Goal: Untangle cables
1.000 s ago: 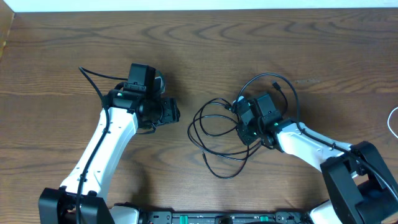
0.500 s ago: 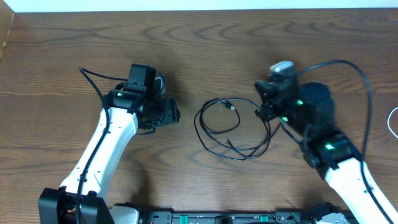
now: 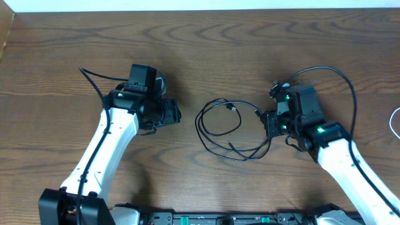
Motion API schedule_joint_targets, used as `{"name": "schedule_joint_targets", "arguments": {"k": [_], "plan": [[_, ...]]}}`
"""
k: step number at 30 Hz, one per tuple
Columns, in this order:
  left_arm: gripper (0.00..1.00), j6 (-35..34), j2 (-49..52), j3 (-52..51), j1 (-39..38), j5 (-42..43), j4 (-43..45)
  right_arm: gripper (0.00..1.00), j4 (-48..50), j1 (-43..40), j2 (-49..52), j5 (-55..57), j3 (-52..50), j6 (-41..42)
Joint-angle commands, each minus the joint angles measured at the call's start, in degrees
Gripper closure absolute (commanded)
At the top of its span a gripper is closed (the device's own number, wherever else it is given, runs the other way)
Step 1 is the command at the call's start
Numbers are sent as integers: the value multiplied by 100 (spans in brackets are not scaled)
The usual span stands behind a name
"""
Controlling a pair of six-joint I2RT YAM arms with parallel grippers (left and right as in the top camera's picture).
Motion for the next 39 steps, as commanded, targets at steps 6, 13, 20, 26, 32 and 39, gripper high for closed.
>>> {"name": "schedule_joint_targets", "arguments": {"k": [6, 13, 20, 26, 32, 39], "plan": [[34, 46, 7, 52, 17, -17, -4, 62, 1342, -50, 1346, -1360, 24, -181], [34, 46, 7, 52, 17, -17, -2, 60, 1873, 22, 1832, -835, 24, 2579], [34, 28, 7, 52, 17, -17, -7, 39, 2221, 452, 2365, -597, 24, 5289], [34, 28, 7, 52, 17, -17, -24, 41, 2953, 761, 2632, 105, 24, 6223], [34, 28, 7, 52, 17, -17, -63, 40, 3209, 863, 2653, 1163, 24, 6485], [34, 31, 7, 50, 13, -17, -66, 43, 3259, 894, 2675, 1779, 24, 6649]]}}
